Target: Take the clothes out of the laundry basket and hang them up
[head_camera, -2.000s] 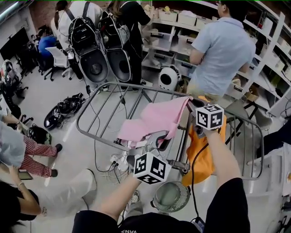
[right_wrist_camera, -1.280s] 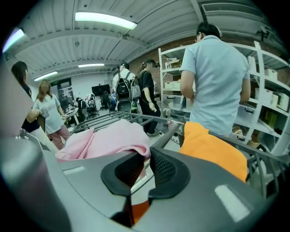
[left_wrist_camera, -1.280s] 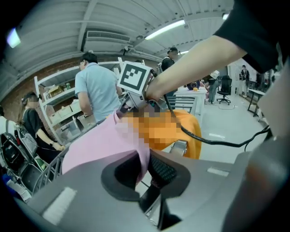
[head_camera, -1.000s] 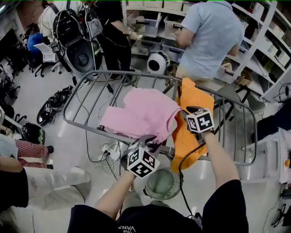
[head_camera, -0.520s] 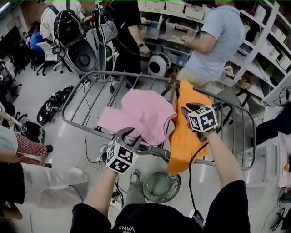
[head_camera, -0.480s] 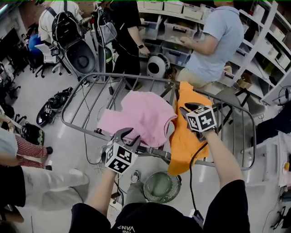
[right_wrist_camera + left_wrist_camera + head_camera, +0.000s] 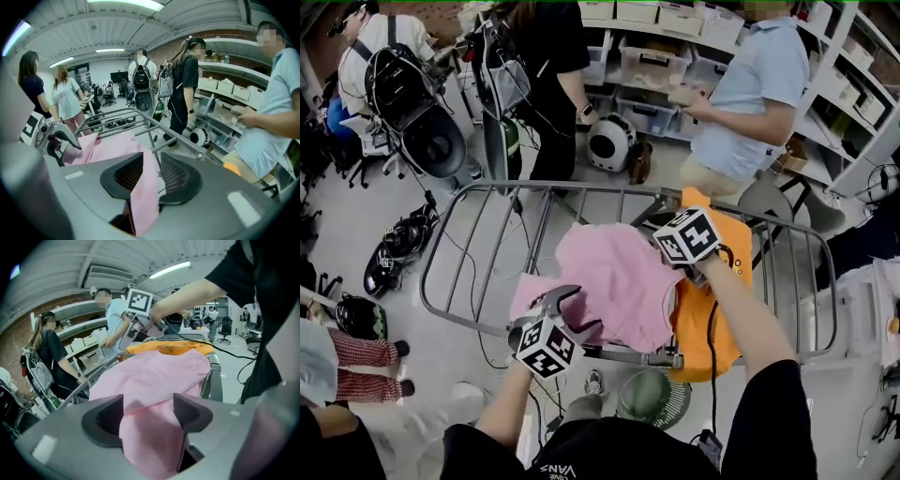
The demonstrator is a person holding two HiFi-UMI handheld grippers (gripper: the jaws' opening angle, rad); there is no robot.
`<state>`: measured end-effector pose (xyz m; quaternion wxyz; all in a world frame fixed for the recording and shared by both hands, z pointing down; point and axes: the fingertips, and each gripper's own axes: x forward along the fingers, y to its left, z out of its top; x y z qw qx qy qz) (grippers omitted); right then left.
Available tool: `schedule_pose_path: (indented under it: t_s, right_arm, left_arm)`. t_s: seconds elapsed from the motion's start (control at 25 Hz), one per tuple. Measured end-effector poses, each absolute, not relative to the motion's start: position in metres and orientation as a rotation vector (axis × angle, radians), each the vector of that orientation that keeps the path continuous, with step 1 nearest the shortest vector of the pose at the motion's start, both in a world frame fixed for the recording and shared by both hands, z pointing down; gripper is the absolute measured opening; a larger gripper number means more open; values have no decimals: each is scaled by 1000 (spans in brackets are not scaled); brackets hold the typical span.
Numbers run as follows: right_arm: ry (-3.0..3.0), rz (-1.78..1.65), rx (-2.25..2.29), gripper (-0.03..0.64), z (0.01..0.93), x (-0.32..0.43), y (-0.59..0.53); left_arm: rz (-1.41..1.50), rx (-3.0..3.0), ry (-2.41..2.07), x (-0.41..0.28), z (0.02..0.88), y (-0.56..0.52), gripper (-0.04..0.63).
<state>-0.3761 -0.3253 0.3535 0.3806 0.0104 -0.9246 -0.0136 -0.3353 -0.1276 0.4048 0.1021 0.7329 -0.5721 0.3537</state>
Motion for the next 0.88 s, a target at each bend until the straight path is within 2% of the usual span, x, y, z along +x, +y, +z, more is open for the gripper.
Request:
schedule_pose_path:
  t_s: [0.16, 0.52, 0.6, 0.68, 0.8, 0.88]
  right_arm:
    - [-2305, -11, -34, 110, 376, -417, -324]
    - [-2145, 82, -118, 133, 425, -439, -327]
    - [-2127, 155, -161, 116, 425, -435, -319]
    - [-2098, 212, -227, 73, 426, -427, -309]
    - [-2090, 211, -241, 34, 426, -418, -306]
    - [-2115, 141, -189, 26, 421, -419, -314]
  left_arm:
    - [1026, 2261, -1538, -338, 410, -125, 331]
    - [971, 2317, -1293, -326, 428, -115, 321]
    - [960, 2318, -1263, -323, 430, -106, 261]
    - [951, 2316, -1257, -320, 432, -98, 195]
    - [966, 2316, -1272, -316, 433, -88, 54]
    - [970, 2319, -1278, -313, 431, -82, 27]
